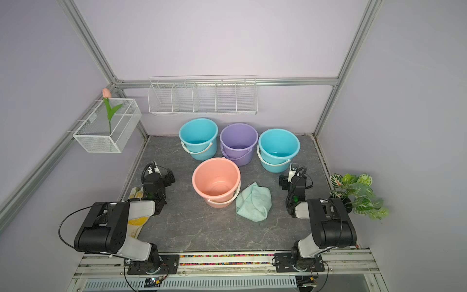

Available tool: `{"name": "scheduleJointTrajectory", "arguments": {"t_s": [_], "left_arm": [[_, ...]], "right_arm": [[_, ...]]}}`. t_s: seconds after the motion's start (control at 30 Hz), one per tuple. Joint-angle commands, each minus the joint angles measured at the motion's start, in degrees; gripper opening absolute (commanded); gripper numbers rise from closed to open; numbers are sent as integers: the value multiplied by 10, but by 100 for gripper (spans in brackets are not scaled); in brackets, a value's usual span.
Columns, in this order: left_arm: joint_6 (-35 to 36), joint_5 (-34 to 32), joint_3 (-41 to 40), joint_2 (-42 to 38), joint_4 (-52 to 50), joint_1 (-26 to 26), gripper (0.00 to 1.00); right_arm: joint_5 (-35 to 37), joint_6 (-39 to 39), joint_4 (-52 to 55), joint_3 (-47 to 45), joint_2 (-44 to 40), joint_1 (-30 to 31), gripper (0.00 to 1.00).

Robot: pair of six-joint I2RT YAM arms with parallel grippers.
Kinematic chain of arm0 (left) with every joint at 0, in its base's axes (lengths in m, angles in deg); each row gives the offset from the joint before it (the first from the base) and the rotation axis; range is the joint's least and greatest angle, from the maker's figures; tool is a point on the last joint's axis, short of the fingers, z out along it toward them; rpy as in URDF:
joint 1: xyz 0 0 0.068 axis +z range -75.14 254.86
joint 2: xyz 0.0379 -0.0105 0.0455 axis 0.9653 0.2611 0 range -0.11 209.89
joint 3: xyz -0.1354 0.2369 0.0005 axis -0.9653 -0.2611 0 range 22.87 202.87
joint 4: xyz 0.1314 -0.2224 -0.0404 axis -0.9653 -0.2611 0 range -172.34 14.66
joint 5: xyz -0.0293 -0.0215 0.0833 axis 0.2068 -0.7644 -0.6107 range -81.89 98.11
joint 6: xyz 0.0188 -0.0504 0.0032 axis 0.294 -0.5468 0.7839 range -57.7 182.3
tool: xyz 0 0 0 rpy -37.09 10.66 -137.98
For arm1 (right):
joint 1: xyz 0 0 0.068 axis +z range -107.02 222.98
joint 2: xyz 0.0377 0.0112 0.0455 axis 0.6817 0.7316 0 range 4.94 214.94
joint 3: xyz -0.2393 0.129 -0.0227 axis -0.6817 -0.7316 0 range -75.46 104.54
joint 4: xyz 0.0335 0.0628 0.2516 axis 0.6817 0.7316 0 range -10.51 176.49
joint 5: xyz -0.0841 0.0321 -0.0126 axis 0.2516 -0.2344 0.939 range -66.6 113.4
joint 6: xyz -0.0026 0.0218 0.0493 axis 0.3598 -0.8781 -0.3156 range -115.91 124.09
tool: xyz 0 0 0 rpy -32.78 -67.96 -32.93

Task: Wipe the inside of the bucket with a cloth
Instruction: Pick up the cleaning item at the center of the board.

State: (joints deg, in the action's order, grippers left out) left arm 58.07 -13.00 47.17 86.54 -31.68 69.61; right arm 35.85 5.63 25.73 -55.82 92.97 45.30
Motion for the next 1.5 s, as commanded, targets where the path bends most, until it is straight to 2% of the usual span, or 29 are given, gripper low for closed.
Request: {"name": "scheduleJointTrajectory", "arguments": {"t_s": [0.0,0.83,1.03,1.07,1.2,1.33,1.47], "left_arm": [[6,1,1,1,9,3,98],[5,1,1,1,8,2,98],[14,-3,-5,-11,7,-4,98],[17,-7,-7,-16,12,-7,98],[33,-36,-18,-49,10,-19,99],[19,-57,60,-104,-179,-39,99],[-22,-75,114,-137,-316,-63,99]], "right_arm": [[-11,9,-1,5,1,-2,89],[-16,6,4,8,2,-5,89],[-11,18,12,-4,-38,5,89],[1,19,24,-7,-58,9,89],[-7,-5,189,21,-167,15,89],[-15,-44,310,33,-258,25,91],[-36,-86,457,62,-346,36,95]]}}
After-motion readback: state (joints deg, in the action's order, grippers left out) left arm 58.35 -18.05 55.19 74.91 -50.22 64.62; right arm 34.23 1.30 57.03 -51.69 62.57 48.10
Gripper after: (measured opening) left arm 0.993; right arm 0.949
